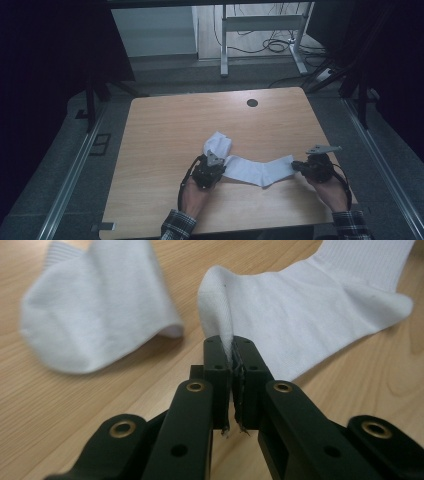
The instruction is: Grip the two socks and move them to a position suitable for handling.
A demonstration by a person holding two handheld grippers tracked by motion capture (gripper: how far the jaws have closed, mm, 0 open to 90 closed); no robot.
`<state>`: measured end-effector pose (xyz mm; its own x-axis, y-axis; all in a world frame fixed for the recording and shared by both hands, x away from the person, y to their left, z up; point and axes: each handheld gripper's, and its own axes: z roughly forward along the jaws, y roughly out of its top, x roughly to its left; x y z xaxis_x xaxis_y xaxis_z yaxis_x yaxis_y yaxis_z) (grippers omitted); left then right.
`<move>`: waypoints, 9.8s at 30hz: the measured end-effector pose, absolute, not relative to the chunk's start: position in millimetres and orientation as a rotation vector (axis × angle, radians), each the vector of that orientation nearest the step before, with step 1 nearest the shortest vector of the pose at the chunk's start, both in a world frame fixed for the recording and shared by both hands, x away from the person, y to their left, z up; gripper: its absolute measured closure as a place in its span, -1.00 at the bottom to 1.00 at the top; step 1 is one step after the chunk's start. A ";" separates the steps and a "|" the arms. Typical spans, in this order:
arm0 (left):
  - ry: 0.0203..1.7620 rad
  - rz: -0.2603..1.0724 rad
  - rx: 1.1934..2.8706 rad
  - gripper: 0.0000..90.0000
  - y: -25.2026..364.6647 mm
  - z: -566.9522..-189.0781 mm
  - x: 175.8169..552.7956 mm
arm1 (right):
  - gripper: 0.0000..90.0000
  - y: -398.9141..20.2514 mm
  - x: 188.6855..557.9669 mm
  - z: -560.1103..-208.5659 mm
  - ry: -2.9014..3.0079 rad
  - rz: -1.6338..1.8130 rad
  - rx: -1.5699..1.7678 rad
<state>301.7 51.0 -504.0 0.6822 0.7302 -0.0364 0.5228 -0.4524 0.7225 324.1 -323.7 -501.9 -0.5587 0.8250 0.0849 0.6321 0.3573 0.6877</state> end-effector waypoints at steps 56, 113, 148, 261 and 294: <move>1.095 0.428 2.145 0.49 100.6 -498.5 360.3 | 0.13 -304.6 313.5 -518.8 2.394 0.914 1.150; 1.032 0.493 2.020 0.91 65.8 -421.4 379.7 | -0.16 -310.7 314.7 -531.8 2.414 0.971 1.148; 1.223 0.517 2.057 0.28 146.5 -501.2 348.8 | -0.11 -307.6 317.7 -529.3 2.403 0.925 1.182; 1.091 0.447 2.147 0.24 120.7 -532.1 267.2 | 0.27 -241.0 305.0 -519.7 2.534 0.911 1.154; 1.060 0.496 2.097 0.82 120.7 -482.7 326.0 | 0.78 -232.7 348.4 -470.0 2.433 1.018 1.121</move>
<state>326.0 120.7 -482.7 0.5874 0.8091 0.0159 0.5305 -0.3998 0.7475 348.4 -232.7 -470.0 -0.6619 0.7484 0.0420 0.5552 0.4518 0.6983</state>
